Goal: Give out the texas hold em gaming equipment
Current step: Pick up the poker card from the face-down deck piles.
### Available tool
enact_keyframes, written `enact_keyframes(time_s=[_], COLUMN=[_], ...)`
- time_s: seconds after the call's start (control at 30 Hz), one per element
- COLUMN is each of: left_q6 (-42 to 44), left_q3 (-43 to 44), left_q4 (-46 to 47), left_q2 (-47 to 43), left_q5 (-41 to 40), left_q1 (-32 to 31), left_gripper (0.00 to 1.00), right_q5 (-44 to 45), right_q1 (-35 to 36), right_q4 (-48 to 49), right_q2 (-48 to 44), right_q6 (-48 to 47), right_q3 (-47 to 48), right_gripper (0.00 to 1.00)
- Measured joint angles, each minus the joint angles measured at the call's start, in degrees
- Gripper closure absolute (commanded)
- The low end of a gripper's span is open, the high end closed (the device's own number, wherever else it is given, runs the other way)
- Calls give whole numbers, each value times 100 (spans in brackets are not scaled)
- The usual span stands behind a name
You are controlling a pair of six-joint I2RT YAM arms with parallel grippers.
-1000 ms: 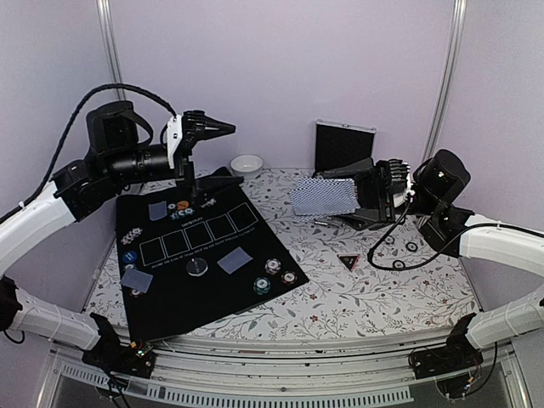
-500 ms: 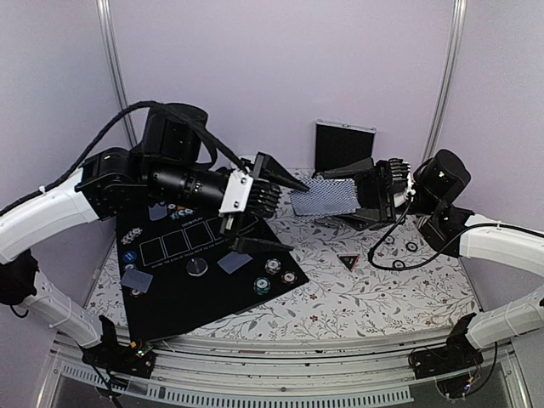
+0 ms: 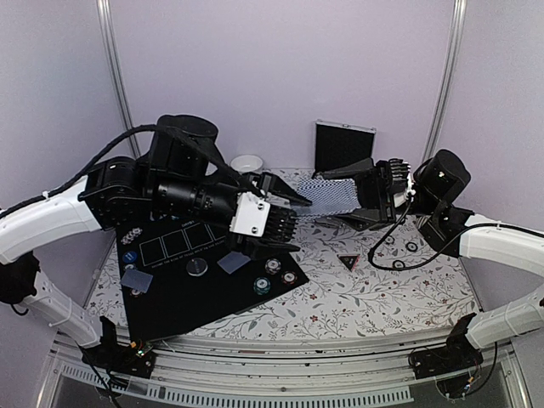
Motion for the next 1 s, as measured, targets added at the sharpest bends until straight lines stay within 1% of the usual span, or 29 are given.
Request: enact_keyframes(time_s=[0.17,0.27,0.33,0.47,0.6,0.93,1.0], left_q6=[-9,-76,-144,-341,-452,-507,-507], left_q3=[-70,-70,-68,-24,17,46,46], left_q4=[83,155,210,273,304,308,306], left_q2=[-173,-297,-365,-398,-382,-264,-260], left_q5=[-83,-72,-61,-87,-184,-374,-398], left_q1=[-2,-4,-4,-4,-9,-9,-9], left_gripper=[28,30,37,60,66,65,60], right_q5=[0,2,2,2,2,4,4], right_q1=[0,0,0,0,0,0,0], right_q4=[0,0,0,0,0,0,0], right_q2=[0,0,0,0,0,0,0], right_q6=[0,0,0,0,0,0,-2], right_q3=[0,0,0,0,0,0,0], right_gripper=[40,40,40,40,40,40,40])
